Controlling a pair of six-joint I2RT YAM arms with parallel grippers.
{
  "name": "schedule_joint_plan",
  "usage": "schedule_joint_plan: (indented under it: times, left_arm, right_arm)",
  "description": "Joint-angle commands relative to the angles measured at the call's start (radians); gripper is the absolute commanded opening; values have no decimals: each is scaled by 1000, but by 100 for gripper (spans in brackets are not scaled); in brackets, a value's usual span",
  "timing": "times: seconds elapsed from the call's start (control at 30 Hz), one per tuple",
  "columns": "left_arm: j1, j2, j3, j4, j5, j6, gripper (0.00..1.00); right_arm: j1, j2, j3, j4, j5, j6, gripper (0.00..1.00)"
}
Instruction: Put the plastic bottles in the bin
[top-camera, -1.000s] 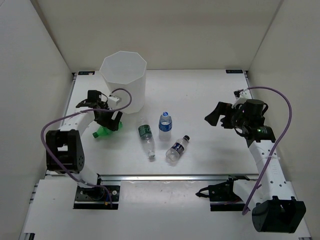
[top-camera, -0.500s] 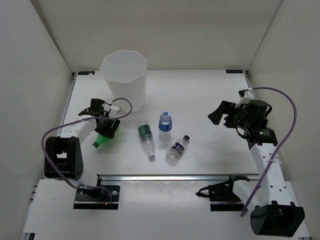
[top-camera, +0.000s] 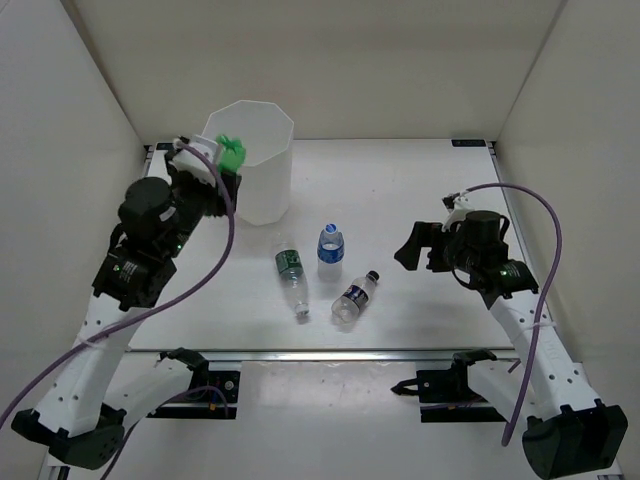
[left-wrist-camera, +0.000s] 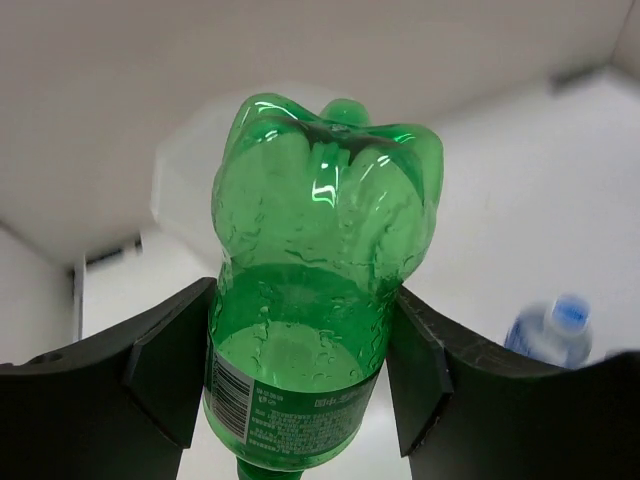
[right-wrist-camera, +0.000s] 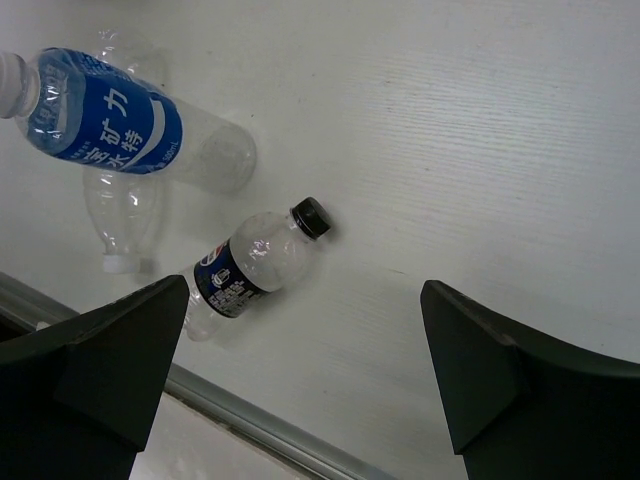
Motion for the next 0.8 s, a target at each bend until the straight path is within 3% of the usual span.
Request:
schedule_joint_plan:
  times: [0.0,0.17,0.37,0.5,0.53,0.7,0.77]
  left_arm:
    - [-45,80,132,163,-88,-70,70]
    - [-24,286,241,424,-137,-47,74]
    - [-12,562,377,500,-207,-35,83]
    - [60,659,442,447,-203,-174,92]
    - [76,676,443,433,-200,-217,98]
    - [71,641,442,410,-235,-245,99]
    - [54,625,508,338,-240,-257,99]
  right_arm:
    - [14,-14,-9,37,-28,3,99]
    - [193,31,-3,62,66,-23,99]
    - [262,106,19,119,38,-57,99]
    - [313,138,5,168,47,-94,99]
    - [325,143,4,188,59,-109,99]
    - [385,196,34,208,90,-137,99]
    - [399,209,48,222,103,-137,99]
